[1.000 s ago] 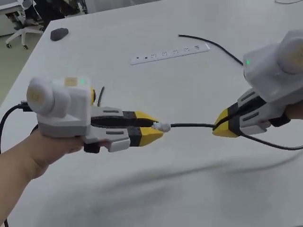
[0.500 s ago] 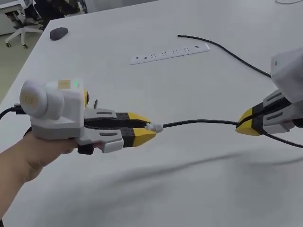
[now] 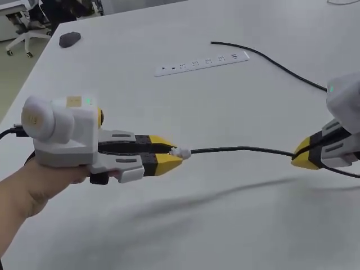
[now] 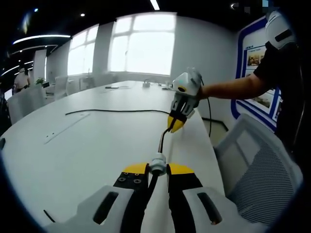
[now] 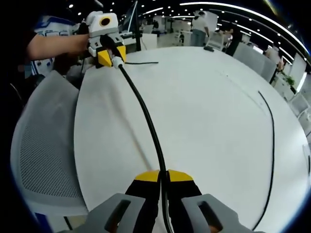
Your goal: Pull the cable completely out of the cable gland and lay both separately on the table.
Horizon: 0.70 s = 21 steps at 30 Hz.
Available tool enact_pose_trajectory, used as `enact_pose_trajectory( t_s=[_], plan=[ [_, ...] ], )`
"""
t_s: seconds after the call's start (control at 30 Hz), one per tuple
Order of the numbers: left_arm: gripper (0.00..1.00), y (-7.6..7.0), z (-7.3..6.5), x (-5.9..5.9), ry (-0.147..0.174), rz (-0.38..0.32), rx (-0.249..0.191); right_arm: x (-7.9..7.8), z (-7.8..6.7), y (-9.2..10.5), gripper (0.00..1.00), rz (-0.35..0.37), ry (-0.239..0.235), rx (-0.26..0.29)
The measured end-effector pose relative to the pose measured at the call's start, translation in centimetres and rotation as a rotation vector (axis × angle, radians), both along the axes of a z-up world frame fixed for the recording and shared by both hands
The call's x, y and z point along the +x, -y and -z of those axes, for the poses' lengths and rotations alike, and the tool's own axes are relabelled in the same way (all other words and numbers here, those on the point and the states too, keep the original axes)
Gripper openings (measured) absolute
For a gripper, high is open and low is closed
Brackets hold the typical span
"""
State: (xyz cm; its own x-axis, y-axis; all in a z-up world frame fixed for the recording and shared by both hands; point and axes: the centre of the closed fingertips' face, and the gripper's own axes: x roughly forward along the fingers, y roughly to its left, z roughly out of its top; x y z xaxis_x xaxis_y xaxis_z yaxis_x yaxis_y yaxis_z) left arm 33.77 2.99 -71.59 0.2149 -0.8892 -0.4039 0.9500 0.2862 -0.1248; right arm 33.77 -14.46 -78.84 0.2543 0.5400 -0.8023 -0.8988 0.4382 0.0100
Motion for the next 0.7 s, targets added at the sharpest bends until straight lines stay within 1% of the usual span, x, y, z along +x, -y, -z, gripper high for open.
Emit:
enact_pose_trajectory(
  t_s=[0.23,0.27,0.3,0.33,0.37,0.4,0.43,0.47,0.5,0.53,0.57,0.6,0.67,0.7],
  plan=[
    [0.15,-0.1,0.0,0.1,0.003,-0.005,-0.007,0.1,-0.2,0.1,0.02,0.012,0.002,0.004],
    [0.15,-0.1,0.0,0.1,0.003,-0.006,-0.008,0.2,-0.2,0.2,0.05,0.016,0.015,-0.006],
    [0.15,-0.1,0.0,0.1,0.004,-0.008,-0.008,0.5,-0.3,0.3,0.09,0.004,0.047,-0.033],
    [0.15,-0.2,0.0,0.2,0.008,-0.011,-0.009,0.2,-0.4,0.0,0.13,-0.005,0.041,-0.028],
    [0.15,-0.2,-0.1,0.2,0.009,-0.012,-0.009,0.1,-0.8,-0.4,0.14,-0.008,0.035,-0.019],
    [0.15,-0.2,0.0,0.1,-0.006,-0.014,-0.011,0.1,-1.2,-0.8,0.14,-0.015,0.039,-0.007],
    [0.15,-0.2,0.0,0.1,-0.004,-0.013,-0.011,0.4,-2.0,-1.7,0.15,-0.021,0.057,0.028],
    [0.15,-0.2,0.0,0.1,0.003,-0.012,-0.009,0.4,-2.5,-2.3,0.15,-0.023,0.059,0.048],
    [0.15,-0.2,0.1,0.1,0.003,-0.01,-0.006,0.4,-3.4,-3.6,0.14,-0.034,0.059,0.095],
    [0.15,-0.1,0.2,0.0,-0.005,-0.007,-0.005,0.5,-4.0,-4.5,0.15,-0.038,0.066,0.125],
    [0.15,-0.1,0.2,-0.1,-0.005,-0.005,-0.005,0.5,-4.6,-5.4,0.15,-0.046,0.07,0.149],
    [0.15,0.0,0.3,-0.1,-0.004,-0.001,-0.004,0.4,-5.3,-6.7,0.14,-0.059,0.066,0.178],
    [0.15,0.2,0.3,-0.2,-0.007,0.001,-0.005,-0.2,-6.0,-8.9,0.13,-0.093,0.051,0.216],
    [0.15,0.3,0.2,-0.3,-0.002,0.005,-0.006,-0.4,-6.1,-9.4,0.14,-0.108,0.051,0.22]
  ],
)
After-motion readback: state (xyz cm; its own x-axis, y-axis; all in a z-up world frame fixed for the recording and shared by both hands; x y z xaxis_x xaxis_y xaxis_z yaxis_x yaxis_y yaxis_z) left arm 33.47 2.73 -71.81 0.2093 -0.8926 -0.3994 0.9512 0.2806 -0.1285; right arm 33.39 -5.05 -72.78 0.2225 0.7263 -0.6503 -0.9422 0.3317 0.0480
